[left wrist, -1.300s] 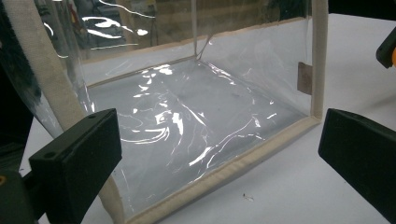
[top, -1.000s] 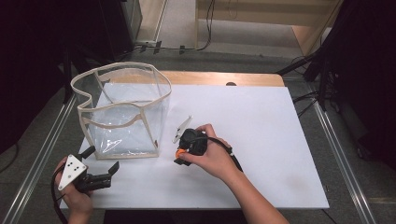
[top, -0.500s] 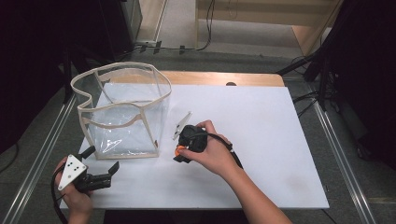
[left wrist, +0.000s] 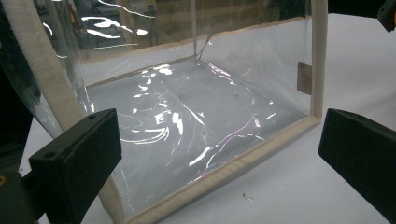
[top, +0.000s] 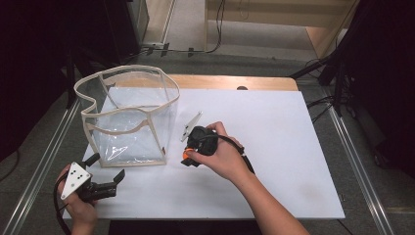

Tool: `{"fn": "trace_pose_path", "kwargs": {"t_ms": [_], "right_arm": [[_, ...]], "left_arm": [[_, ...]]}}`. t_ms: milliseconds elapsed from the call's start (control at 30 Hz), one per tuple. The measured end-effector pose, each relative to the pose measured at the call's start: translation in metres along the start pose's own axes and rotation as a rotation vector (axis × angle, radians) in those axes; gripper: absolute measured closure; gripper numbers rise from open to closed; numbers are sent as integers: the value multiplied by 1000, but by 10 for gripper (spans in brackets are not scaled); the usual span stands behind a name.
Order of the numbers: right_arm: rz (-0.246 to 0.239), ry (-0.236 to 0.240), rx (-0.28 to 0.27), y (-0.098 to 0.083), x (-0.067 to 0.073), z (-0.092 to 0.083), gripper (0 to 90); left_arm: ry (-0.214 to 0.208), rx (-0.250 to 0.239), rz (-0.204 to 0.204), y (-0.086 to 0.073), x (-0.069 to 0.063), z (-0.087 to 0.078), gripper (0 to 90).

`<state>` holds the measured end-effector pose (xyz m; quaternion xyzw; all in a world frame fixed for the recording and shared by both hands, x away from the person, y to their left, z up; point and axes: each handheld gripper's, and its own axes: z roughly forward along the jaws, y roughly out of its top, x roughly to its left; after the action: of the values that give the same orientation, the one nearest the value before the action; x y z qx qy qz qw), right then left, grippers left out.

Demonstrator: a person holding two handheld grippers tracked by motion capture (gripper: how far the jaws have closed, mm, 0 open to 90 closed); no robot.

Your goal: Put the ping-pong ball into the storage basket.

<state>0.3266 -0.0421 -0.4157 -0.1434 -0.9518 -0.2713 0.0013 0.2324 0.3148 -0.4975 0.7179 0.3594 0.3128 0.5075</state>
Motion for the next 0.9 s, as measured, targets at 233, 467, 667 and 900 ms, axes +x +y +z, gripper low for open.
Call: {"fn": "trace_pose_path", "kwargs": {"t_ms": [233,467,667,900], "right_arm": [[6,-6,-1,3,-2,-6,479],[1,-5,-11,9,-3,-10,480],[4,-4,-3,13,-4,-15,480],[6,-5,-7,18,-5,-21,480]], "left_arm": [[0,0,0,0,0,0,0],[0,-1,-1,0,0,0,0],[0,-2,-2,0,0,0,0],[-1,-1,-3,0,0,0,0]]}}
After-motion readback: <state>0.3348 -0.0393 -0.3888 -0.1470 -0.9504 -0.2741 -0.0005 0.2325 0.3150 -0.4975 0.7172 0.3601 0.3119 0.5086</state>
